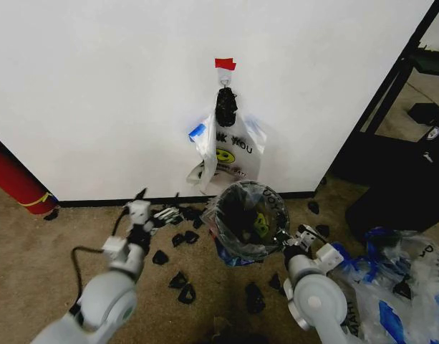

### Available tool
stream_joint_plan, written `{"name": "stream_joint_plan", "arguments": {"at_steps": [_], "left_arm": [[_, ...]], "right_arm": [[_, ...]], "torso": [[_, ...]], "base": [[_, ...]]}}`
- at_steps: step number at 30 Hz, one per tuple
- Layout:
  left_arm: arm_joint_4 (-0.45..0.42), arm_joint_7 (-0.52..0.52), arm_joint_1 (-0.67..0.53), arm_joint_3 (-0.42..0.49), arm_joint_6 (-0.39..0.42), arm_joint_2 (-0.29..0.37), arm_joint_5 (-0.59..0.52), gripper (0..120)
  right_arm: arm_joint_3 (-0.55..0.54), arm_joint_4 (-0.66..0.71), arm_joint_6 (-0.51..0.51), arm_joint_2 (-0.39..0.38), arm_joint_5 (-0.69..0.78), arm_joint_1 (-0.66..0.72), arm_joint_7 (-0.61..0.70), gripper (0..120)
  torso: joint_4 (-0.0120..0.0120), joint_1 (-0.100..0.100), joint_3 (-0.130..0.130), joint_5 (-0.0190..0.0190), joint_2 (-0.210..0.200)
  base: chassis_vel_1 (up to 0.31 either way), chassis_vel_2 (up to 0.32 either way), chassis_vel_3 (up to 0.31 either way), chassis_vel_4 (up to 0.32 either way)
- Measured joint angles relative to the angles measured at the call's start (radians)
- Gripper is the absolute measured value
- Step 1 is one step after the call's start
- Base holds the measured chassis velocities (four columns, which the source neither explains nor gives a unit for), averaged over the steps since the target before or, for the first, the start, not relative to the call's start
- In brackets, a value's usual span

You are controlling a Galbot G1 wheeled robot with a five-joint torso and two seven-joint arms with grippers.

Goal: Pick up the garbage bag from the wall and place it over the trash bin.

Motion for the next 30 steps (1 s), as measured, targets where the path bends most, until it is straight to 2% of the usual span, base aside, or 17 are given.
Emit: {"name": "stream_joint_plan", "arguments": {"at_steps": [2, 5, 7, 8, 12, 15, 23, 29, 30], "left_arm": [[-0.006, 0.014, 0.068, -0.067, -0.058, -0.038, 0.035, 100], [-0.055, 0.054, 0.191, -0.165, -0.113, -0.127, 0.029, 100], [-0.080, 0.076, 0.242, -0.185, -0.133, -0.169, 0.032, 100], [-0.080, 0.076, 0.242, -0.185, -0.133, -0.169, 0.032, 100], [-0.138, 0.094, 0.301, -0.181, -0.140, -0.247, 0.093, 100], [-0.159, 0.095, 0.306, -0.167, -0.137, -0.268, 0.125, 100], [-0.172, 0.090, 0.294, -0.156, -0.115, -0.260, 0.131, 100], [-0.163, 0.086, 0.289, -0.147, -0.109, -0.264, 0.120, 100], [-0.163, 0.086, 0.289, -0.147, -0.109, -0.264, 0.120, 100]], "right_arm": [[-0.012, -0.015, -0.041, -0.010, 0.020, 0.016, 0.031, 0], [-0.025, -0.055, -0.080, -0.031, 0.035, 0.049, 0.048, 0], [-0.029, -0.070, -0.083, -0.039, 0.035, 0.066, 0.044, 0], [-0.029, -0.070, -0.083, -0.039, 0.035, 0.066, 0.044, 0], [-0.042, -0.115, -0.089, -0.045, 0.029, 0.099, 0.015, 0], [-0.050, -0.140, -0.100, -0.033, 0.011, 0.109, -0.007, 0], [-0.062, -0.152, -0.114, -0.030, -0.016, 0.114, -0.040, 2], [-0.063, -0.156, -0.124, -0.027, -0.031, 0.108, -0.047, 28], [-0.063, -0.156, -0.124, -0.027, -0.031, 0.108, -0.047, 28]], "torso": [[0.0002, 0.000, 0.000, -0.0002, 0.000], [0.0002, 0.000, 0.000, 0.0001, 0.000], [0.0003, 0.000, 0.000, 0.0000, 0.000], [0.0003, 0.000, 0.000, 0.0000, 0.000], [0.0002, 0.000, 0.000, 0.0001, 0.000], [0.0001, 0.000, 0.000, 0.0001, 0.000], [0.0000, 0.000, 0.000, -0.0001, 0.000], [0.0001, 0.000, 0.000, 0.0000, 0.000], [0.0001, 0.000, 0.000, 0.0000, 0.000]], "base": [[0.000, 0.000, 0.000, 0.000], [0.000, 0.000, 0.000, 0.000], [0.000, 0.000, 0.000, 0.000], [0.000, 0.000, 0.000, 0.000], [0.000, 0.000, 0.000, 0.000], [0.000, 0.000, 0.000, 0.000], [0.000, 0.000, 0.000, 0.000], [0.000, 0.000, 0.000, 0.000], [0.000, 0.000, 0.000, 0.000]]}}
